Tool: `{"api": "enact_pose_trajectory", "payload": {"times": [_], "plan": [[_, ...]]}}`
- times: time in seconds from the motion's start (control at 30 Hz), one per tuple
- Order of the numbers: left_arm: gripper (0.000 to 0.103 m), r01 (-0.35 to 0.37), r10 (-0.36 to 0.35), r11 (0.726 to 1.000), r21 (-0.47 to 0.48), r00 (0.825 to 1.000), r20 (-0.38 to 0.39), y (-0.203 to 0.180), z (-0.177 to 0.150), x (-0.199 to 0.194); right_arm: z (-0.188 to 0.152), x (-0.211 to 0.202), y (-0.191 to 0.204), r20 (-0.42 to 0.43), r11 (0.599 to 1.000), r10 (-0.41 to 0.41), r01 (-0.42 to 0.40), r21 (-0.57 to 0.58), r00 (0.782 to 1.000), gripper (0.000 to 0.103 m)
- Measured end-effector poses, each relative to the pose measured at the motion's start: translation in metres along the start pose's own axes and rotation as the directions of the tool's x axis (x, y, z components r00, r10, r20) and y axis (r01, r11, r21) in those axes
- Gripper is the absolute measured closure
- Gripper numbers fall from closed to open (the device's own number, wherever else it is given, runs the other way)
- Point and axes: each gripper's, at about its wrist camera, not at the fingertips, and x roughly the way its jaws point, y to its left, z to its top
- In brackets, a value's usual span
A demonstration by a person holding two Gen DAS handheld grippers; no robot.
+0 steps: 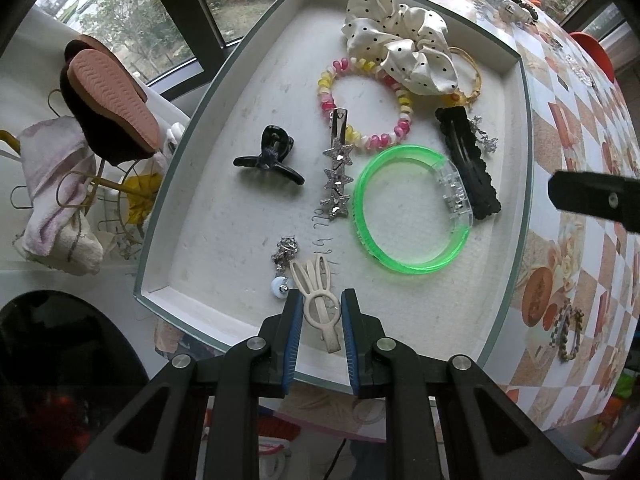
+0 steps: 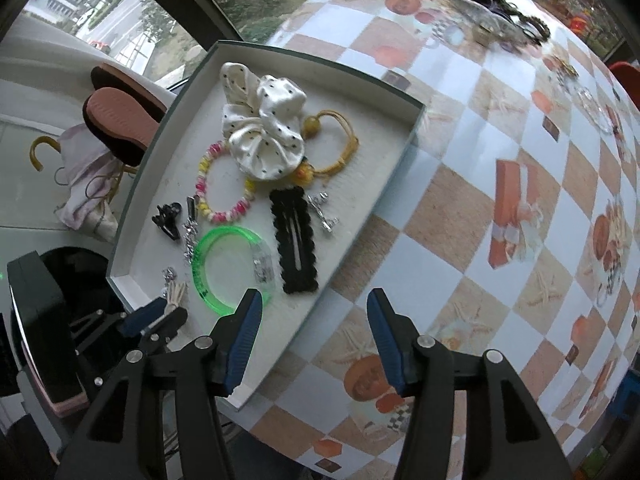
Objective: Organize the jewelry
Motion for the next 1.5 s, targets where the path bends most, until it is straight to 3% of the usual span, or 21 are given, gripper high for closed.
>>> {"api": "enact_pose_trajectory", "payload": {"times": [0.07, 0.1, 0.13, 0.17, 0.2, 0.3, 0.57, 0.7, 0.87, 0.97, 1.13, 1.5], "plan": [[0.077, -0.003, 0.003, 1.000, 0.006, 1.000, 0.001, -0.001, 0.001, -0.001, -0.003, 0.000, -0.003, -0.004, 1.000, -0.004, 0.004, 0.008, 1.000, 0.045], [0.065, -0.004, 0.004, 1.000, 0.009, 1.000, 0.000, -0.002, 0.001, -0.002, -0.004, 0.000, -0.003, -0.005, 1.000, -0.005, 0.005, 0.012, 1.000, 0.045], [0.018, -0.009, 0.009, 1.000, 0.010, 1.000, 0.000, -0.003, 0.002, -0.002, -0.005, 0.000, -0.005, -0.006, 1.000, -0.005, 0.005, 0.015, 1.000, 0.045], [0.000, -0.025, 0.025, 1.000, 0.007, 1.000, 0.008, -0.003, 0.002, -0.004, -0.006, 0.000, -0.005, -0.007, 1.000, -0.004, 0.004, 0.018, 1.000, 0.045], [0.000, -0.042, 0.042, 0.999, 0.005, 0.998, 0.038, -0.003, 0.001, -0.009, -0.006, 0.000, -0.006, -0.008, 1.000, -0.005, 0.005, 0.019, 1.000, 0.045], [0.000, -0.019, 0.018, 1.000, 0.012, 0.999, 0.039, -0.004, 0.003, -0.014, -0.006, 0.002, -0.005, -0.008, 1.000, -0.006, 0.006, 0.018, 1.000, 0.045], [0.000, -0.065, 0.065, 0.998, 0.004, 0.997, 0.036, -0.003, 0.007, -0.019, -0.007, 0.002, 0.001, -0.010, 1.000, -0.028, 0.028, -0.005, 1.000, 0.044], [0.000, -0.104, 0.104, 0.995, -0.005, 0.993, 0.060, 0.000, 0.007, -0.022, -0.008, 0.002, 0.004, -0.006, 0.999, -0.034, 0.034, -0.013, 0.999, 0.032], [0.000, -0.079, 0.081, 0.996, -0.031, 0.995, 0.065, 0.006, 0.008, -0.026, -0.011, 0.001, 0.006, -0.003, 0.998, -0.056, 0.056, -0.026, 0.998, 0.031], [0.000, -0.076, 0.078, 0.997, -0.030, 0.995, 0.064, 0.008, 0.008, -0.026, -0.011, -0.001, 0.008, 0.008, 0.997, -0.067, 0.067, -0.035, 0.998, 0.022], [0.000, -0.066, 0.067, 0.998, -0.025, 0.996, 0.057, 0.010, 0.007, -0.028, -0.011, -0.004, 0.014, 0.027, 0.993, -0.094, 0.096, -0.062, 0.995, 0.019], [0.000, -0.065, 0.067, 0.997, -0.041, 0.996, 0.059, 0.013, 0.005, -0.036, -0.012, -0.014, 0.015, 0.083, 0.992, -0.105, 0.110, -0.059, 0.991, 0.016]]}}
